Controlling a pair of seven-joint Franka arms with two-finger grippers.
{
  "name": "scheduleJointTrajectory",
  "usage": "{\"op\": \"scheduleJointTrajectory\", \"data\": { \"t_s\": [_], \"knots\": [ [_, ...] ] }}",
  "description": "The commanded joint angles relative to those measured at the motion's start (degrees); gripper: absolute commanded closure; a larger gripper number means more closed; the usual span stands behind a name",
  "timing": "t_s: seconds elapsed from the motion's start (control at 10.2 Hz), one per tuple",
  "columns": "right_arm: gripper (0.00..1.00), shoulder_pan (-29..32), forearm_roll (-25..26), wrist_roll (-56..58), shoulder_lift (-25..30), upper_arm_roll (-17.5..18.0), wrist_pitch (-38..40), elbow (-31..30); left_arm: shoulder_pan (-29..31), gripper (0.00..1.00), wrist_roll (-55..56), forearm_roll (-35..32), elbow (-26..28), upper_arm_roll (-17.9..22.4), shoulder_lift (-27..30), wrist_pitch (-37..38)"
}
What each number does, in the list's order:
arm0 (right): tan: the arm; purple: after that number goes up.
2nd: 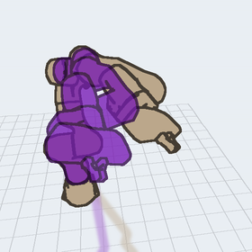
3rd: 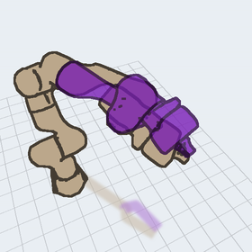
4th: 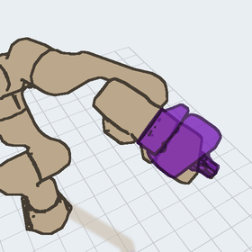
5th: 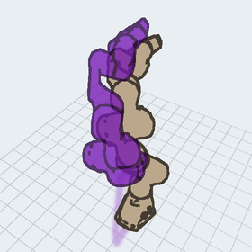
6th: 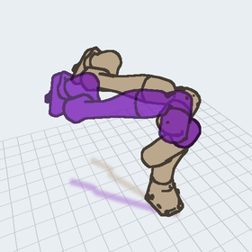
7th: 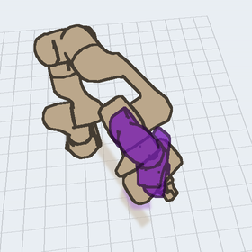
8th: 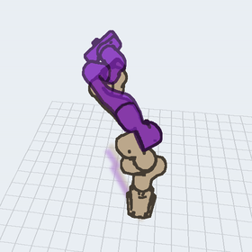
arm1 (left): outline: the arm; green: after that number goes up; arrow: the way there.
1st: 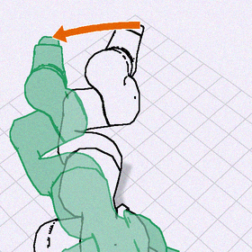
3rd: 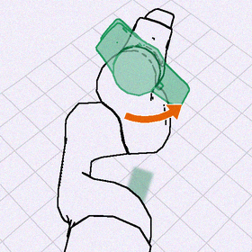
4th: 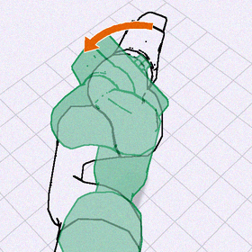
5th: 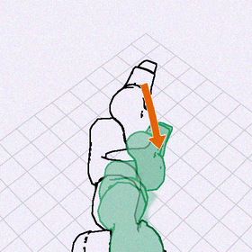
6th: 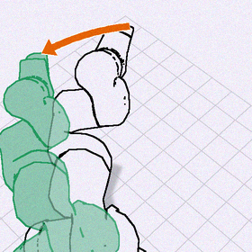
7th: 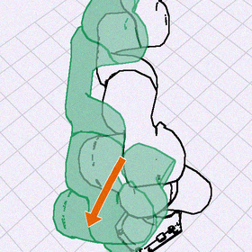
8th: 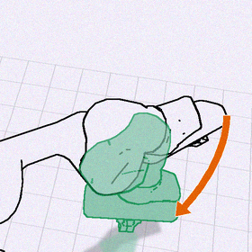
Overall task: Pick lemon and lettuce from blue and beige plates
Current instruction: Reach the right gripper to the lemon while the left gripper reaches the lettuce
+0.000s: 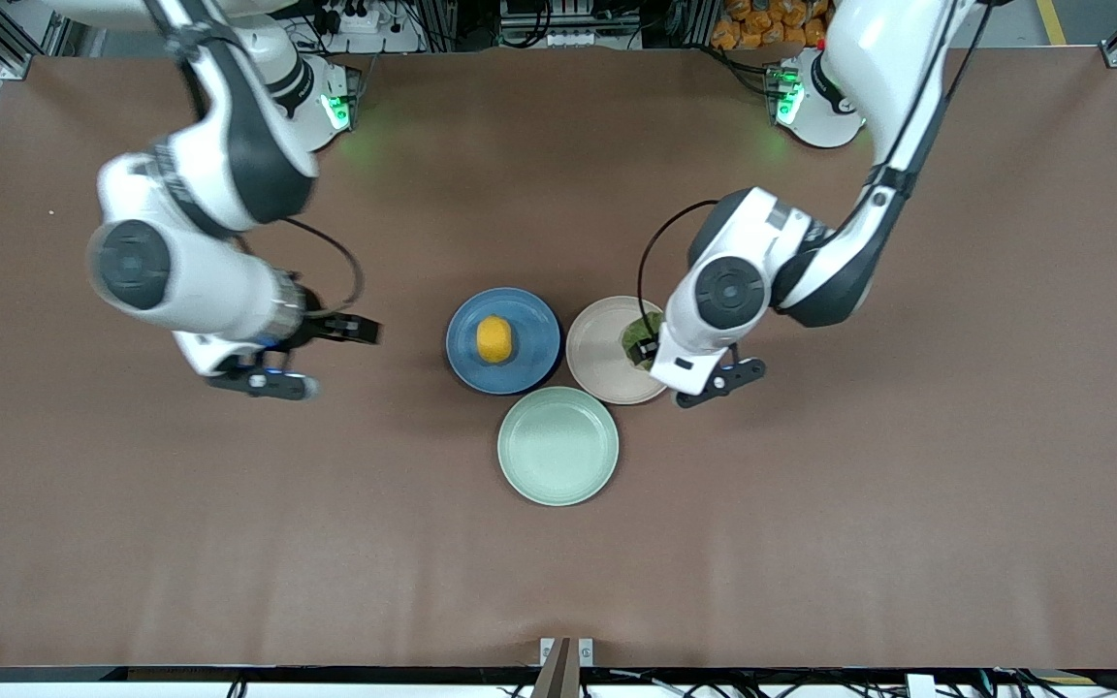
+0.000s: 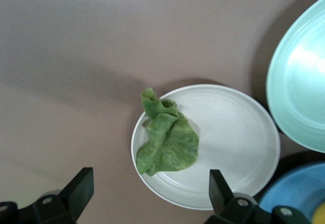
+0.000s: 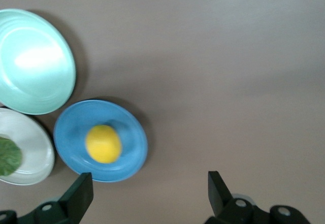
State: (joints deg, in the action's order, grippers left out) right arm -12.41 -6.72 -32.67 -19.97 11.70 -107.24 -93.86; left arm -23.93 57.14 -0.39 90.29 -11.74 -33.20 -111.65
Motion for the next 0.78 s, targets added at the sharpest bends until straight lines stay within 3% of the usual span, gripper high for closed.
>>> {"op": "scheduleJointTrajectory", "data": {
  "t_s": [0.0, 0.29, 0.59, 0.68],
  "knots": [
    [0.00, -4.0, 0.8, -6.6, -3.6, 1.0, -7.8, -2.1, -1.9, 0.00, 4.1, -1.5, -1.1, 0.5, -3.3, -2.9],
    [0.00, -8.8, 5.6, -14.3, -7.8, 1.1, -12.8, -3.0, -3.6, 0.00, 7.0, -2.0, -1.0, 0.7, -7.4, -7.0],
    [0.00, -9.3, 8.9, -19.1, -8.3, 3.2, -24.7, -10.4, -3.8, 0.02, 7.2, -3.6, -0.9, 0.8, -9.0, -7.3],
    [0.00, -9.4, 10.1, -19.6, -8.9, 3.5, -25.3, -10.8, -3.8, 0.03, 7.1, -4.7, -0.9, 0.8, -9.3, -7.3]
  ]
}}
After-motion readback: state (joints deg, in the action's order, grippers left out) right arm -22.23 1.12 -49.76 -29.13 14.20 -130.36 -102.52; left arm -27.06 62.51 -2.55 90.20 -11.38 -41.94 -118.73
